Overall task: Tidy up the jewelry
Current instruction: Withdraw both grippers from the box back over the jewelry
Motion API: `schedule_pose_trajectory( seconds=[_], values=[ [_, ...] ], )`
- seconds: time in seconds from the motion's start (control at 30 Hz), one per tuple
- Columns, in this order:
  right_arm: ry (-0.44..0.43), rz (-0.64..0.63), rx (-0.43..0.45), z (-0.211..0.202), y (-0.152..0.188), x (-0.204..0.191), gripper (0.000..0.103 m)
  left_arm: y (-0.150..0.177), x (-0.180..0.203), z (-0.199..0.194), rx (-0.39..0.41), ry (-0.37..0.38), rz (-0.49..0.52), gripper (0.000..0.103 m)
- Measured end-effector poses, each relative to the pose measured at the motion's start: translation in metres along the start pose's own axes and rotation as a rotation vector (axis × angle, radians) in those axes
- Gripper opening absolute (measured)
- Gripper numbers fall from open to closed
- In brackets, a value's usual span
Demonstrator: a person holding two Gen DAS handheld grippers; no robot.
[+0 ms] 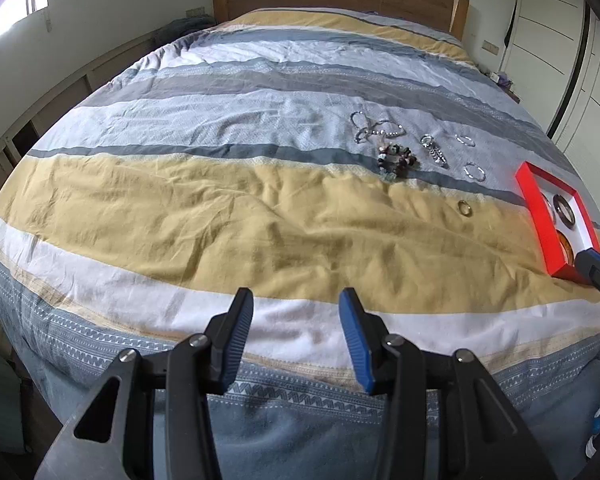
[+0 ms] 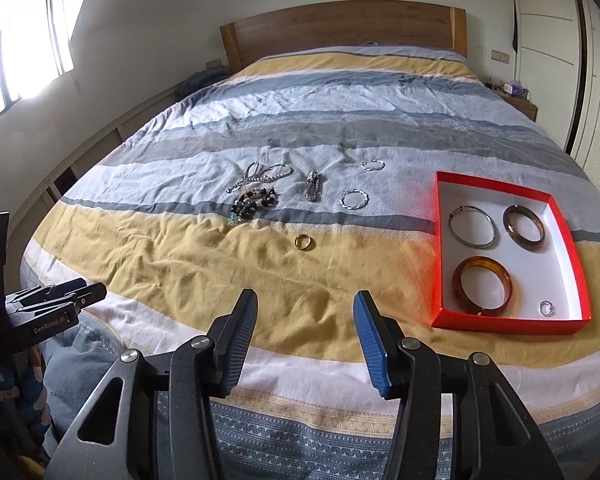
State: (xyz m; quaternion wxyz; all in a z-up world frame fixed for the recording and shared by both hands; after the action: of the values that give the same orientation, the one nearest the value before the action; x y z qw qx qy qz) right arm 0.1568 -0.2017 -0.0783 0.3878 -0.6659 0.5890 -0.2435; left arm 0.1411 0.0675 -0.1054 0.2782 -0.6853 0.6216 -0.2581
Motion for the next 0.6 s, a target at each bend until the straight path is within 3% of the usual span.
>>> schedule_pose_trajectory(
  seconds=[0.33, 0.6],
  values=[
    [-0.031, 0.002, -0.040, 0.054, -0.002, 0.014, 0.049, -0.012, 0.019, 0.047, -0.062, 0.028, 0.018, 0.043],
    [-0.048, -0.018, -0.045, 0.091, -0.010, 0.023, 0.049, -0.032, 0.040, 0.086, -0.073, 0.100, 0.031, 0.043]
  ],
)
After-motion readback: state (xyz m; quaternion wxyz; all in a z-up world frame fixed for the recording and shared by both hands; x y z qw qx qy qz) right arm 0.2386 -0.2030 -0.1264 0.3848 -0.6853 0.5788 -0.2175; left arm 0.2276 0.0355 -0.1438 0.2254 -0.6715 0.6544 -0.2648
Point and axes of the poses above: each gripper's, at about its wrist camera, not at the fingertips, and z roughly the way its jaws point, x to its right, y to its underside, the point moved 4 cm from there along z, roughly the way its jaws point, and after that the axes turned 10 degrees about x, right-handed, at the moved point
